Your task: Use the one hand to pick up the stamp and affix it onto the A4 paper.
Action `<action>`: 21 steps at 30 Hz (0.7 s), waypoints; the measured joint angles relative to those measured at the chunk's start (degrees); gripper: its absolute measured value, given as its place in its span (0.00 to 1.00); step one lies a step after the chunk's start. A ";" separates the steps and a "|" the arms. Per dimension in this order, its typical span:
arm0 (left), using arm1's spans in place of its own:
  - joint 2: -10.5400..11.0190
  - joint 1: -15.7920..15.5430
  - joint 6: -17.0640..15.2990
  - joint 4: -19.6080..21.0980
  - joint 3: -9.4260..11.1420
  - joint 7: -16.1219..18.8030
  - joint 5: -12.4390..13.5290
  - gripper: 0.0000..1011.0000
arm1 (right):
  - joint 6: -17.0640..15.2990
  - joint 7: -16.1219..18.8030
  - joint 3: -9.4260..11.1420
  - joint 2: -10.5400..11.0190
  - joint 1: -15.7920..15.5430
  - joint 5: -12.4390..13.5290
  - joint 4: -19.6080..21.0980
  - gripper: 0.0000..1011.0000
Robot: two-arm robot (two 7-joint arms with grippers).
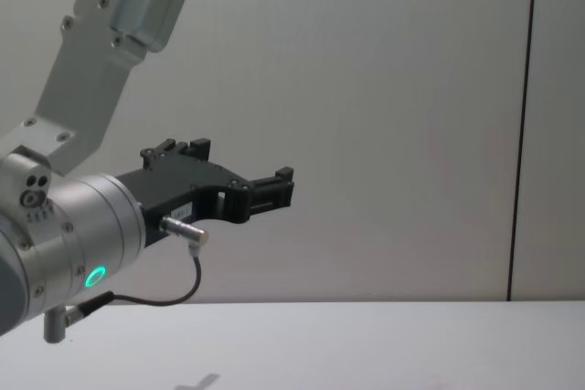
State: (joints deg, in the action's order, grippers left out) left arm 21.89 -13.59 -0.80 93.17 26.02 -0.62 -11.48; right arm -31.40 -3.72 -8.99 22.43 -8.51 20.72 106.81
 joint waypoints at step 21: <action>0.00 0.00 0.00 0.00 0.00 0.00 0.00 0.99 | 0.32 2.70 -0.18 -0.67 0.17 -0.74 -2.91 0.44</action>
State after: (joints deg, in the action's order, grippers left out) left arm 21.89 -13.59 -0.80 93.17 26.02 -0.63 -11.48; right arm -31.08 -1.02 -9.17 21.76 -8.34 19.98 103.90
